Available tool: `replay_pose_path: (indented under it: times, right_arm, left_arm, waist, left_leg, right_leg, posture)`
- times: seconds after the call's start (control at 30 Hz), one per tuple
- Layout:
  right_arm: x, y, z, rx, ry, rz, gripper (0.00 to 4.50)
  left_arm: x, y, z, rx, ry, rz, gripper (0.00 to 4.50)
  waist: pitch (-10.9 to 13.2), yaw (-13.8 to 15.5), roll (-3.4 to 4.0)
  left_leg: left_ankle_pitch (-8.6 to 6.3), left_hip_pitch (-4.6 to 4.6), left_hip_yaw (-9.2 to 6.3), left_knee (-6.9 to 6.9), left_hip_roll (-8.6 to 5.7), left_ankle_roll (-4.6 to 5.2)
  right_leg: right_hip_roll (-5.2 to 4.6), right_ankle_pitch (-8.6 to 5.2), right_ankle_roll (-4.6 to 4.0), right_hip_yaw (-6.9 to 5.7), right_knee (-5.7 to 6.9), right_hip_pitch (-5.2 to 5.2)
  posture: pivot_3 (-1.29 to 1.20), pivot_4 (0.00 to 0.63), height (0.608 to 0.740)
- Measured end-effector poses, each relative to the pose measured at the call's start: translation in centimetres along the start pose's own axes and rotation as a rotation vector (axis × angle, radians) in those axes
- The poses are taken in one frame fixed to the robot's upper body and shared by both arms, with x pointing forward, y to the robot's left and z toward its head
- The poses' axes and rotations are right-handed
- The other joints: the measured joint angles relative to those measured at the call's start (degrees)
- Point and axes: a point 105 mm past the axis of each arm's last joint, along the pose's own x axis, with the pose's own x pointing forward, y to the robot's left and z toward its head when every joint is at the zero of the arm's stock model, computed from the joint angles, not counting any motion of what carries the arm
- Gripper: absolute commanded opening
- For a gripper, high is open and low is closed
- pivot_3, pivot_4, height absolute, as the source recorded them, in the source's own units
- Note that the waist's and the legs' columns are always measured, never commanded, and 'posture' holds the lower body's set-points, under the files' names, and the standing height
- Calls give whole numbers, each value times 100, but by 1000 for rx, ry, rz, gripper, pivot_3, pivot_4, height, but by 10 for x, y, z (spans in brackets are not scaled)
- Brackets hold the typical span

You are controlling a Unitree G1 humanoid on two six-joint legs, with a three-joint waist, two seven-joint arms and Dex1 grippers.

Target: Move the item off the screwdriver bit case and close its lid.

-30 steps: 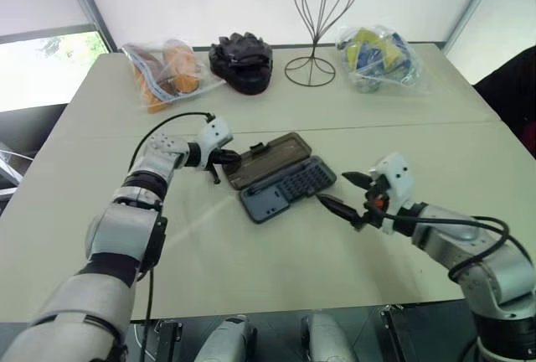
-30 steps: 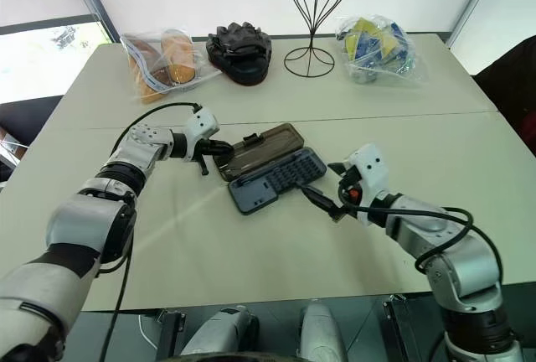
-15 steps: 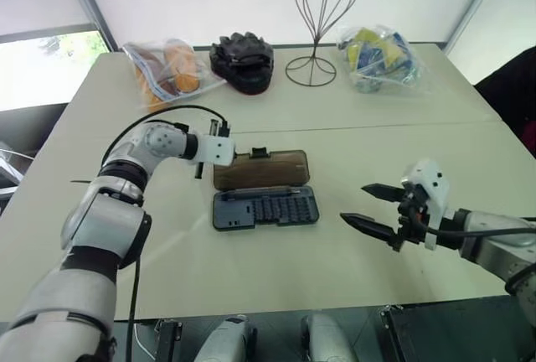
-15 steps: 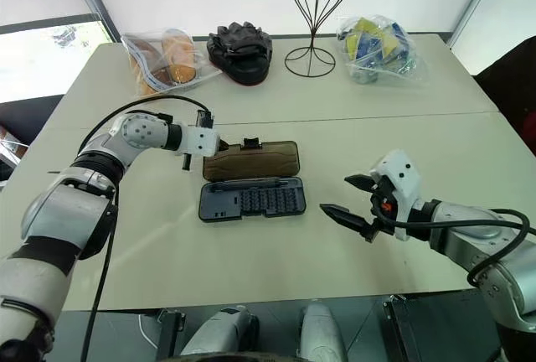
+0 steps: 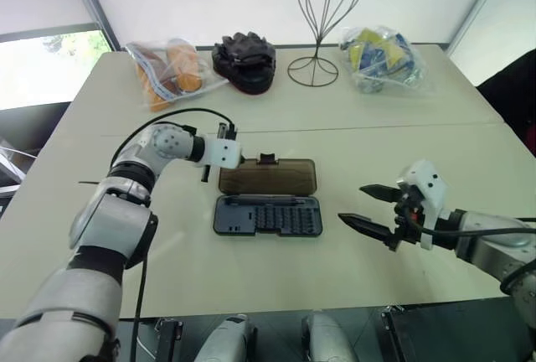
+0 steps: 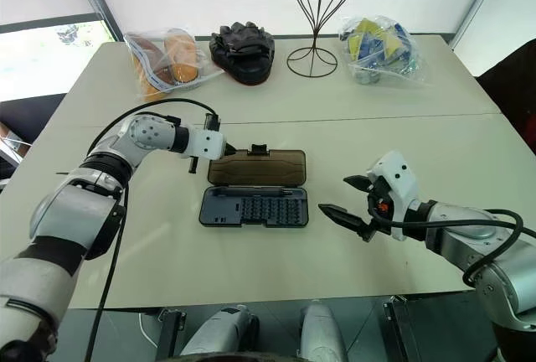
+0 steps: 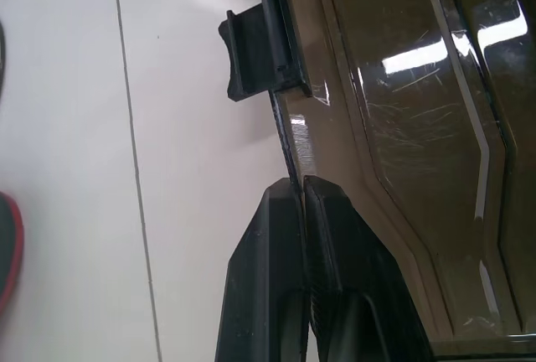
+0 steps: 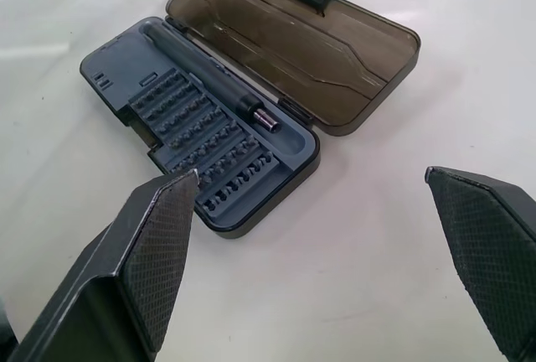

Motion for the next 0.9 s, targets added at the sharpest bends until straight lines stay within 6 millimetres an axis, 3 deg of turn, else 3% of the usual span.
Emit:
replay_pose_path:
  times: [0.07,0.2,0.23,0.27,0.33,0.4,0.43,0.47,0.57,0.63,0.67,0.77,0.83,0.9]
  right_arm:
    - [1,-1,-1,2,-2,-4,4500]
    - [4,-1,2,-6,-17,-4,4500]
    - [4,-1,1,-5,-16,-5,4500]
    - [4,-2,1,-2,-13,-8,4500]
    - [4,-4,0,2,-13,-11,4500]
    - [5,-3,2,-2,-21,-8,4500]
    - [5,-3,3,-3,-24,-6,4500]
    - [5,-2,4,2,-32,3,4500]
    - [6,-2,6,14,-42,22,4500]
    - [7,-2,13,17,-62,46,4500]
    - [6,-3,16,17,-72,55,4500]
    - [8,-9,20,25,-82,65,4500]
    - [13,-14,26,8,-89,78,4500]
    - [18,-19,33,-20,-100,81,4500]
  left_arm:
    - [1,-6,-3,-28,-2,-13,1951]
    - [-2,3,-4,-65,2,39,3970]
    - [-3,5,-5,-73,3,49,4407]
    - [-4,10,-6,-100,5,79,4470]
    - [-4,19,-9,-227,-3,149,4470]
    - [-13,42,-7,-528,-121,265,4470]
    - [-26,57,-2,-676,-221,290,4470]
    - [-53,75,11,-810,-385,265,4470]
    - [-81,83,29,-851,-543,162,4470]
    - [-92,64,31,-883,-600,43,4470]
    - [-93,42,27,-924,-600,-15,4470]
    - [-86,-11,26,-1034,-572,-134,3750]
    - [-84,-42,34,-1070,-543,-190,2754]
    - [-87,-56,45,-1064,-522,-205,1724]
  waist:
    - [0,-4,-1]
    - [0,1,-1]
    - [0,2,-1]
    - [0,4,-1]
    - [0,6,-1]
    - [6,-3,-12]
    - [7,-30,-14]
    - [7,-74,-13]
    - [2,-118,-5]
    - [-2,-184,10]
    - [-3,-217,13]
    - [1,-223,12]
    - [4,-200,10]
    - [4,-135,10]
  left_leg:
    - [0,-7,-2,3,0,0]
    - [0,-11,-6,13,-2,0]
    - [0,-11,-6,13,-2,0]
    - [0,-11,-7,13,-3,0]
    - [0,-14,-8,16,-5,0]
    - [0,-58,-15,37,-5,0]
    - [0,-82,-15,49,-4,0]
    - [0,-96,-14,87,-4,0]
    - [0,-79,-12,90,-9,1]
    - [-1,-53,-11,48,-19,2]
    - [-1,-29,-3,15,-18,3]
    - [-1,-32,-7,19,-14,3]
    - [-1,-34,-7,23,-14,2]
    - [-1,-34,-12,26,-16,2]
  right_leg:
    - [2,0,0,-1,2,-3]
    - [1,0,1,-3,2,-3]
    - [0,0,1,-3,2,-3]
    - [0,0,1,-3,2,-3]
    - [1,1,1,-4,2,-5]
    - [6,1,3,-8,10,-44]
    - [5,2,4,-9,26,-63]
    - [1,2,4,-10,46,-83]
    - [-7,2,4,-8,75,-82]
    - [-19,2,4,-2,92,-71]
    - [-22,2,4,8,88,-63]
    - [-14,2,3,15,89,-66]
    - [-12,2,3,16,87,-66]
    - [-12,2,2,15,84,-59]
  posture:
    - [0,150,740]
    - [0,150,740]
    - [0,150,740]
    - [0,150,740]
    - [0,150,740]
    - [0,150,740]
    - [0,150,740]
    - [0,150,740]
    - [0,150,740]
    - [0,150,740]
    - [0,150,740]
    - [0,150,740]
    - [0,150,740]
    - [0,150,740]
